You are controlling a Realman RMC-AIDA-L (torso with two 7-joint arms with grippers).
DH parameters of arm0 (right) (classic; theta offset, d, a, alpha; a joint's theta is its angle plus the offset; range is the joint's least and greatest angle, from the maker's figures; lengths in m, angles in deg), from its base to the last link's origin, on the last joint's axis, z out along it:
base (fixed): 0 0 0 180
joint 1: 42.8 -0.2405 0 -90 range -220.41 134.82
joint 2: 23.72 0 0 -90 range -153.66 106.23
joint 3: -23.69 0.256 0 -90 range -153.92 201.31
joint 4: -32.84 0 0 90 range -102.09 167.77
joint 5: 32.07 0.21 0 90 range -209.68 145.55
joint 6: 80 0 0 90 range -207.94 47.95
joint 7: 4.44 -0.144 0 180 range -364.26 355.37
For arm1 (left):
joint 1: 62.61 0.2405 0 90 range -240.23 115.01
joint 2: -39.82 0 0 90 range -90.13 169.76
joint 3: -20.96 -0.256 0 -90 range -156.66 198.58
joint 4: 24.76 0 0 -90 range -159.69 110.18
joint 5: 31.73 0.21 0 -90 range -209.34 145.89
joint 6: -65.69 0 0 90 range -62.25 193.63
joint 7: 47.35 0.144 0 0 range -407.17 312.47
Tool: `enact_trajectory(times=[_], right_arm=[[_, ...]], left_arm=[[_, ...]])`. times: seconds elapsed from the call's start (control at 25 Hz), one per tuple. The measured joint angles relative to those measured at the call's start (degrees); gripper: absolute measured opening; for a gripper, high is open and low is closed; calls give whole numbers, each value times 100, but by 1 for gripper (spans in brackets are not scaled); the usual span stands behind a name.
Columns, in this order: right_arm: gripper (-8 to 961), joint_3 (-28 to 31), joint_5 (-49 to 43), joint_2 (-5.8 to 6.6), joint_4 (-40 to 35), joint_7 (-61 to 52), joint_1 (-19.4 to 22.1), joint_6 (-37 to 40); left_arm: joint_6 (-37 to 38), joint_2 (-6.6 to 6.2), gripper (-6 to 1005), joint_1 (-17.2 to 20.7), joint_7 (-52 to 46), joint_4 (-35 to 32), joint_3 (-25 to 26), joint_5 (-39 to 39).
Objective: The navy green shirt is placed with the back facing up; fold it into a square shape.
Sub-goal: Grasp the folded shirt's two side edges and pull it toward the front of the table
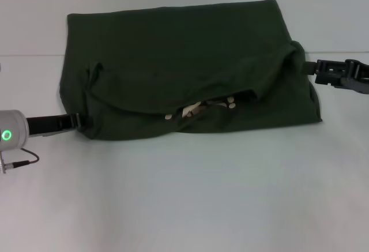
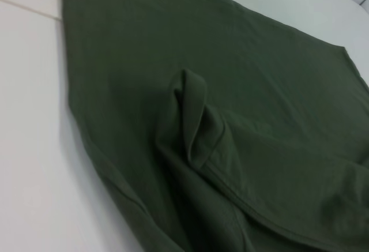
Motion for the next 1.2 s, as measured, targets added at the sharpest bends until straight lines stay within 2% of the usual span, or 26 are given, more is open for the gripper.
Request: enact_trajectory(times=[0.12,0.36,0.48,0.6,0.76,0.96,1.2], right_arm=[[713,-13,-61,45,-8,-14,1,120],[714,-33,-901,331,-69,-544,-106,246],[714,-40,-1617,412,-81,-905,-284,47],[714,-137,-2351,362,-24,-1122,-546,-312],[713,-414,-2924,223,296,-1224,-924,-984],[713,-624,-3014,49,710,-1209,-1183,-1878],[713,-922,-3024,-72,1148,-1171,-1375,-2513]], left_arm=[[191,-80,24,-7,8,-27,24,-15],[828,-432,29,-194,-370,28,294,-119],[842,-517,31,-256,-650,28,278,-69],[831,-542,33,-297,-726,47,293,-63],[845,-534,36,-304,-733,41,302,-113],[896,-528,40,-306,-777,13,305,-127],[900,-503,44,-298,-787,4,320,-127]])
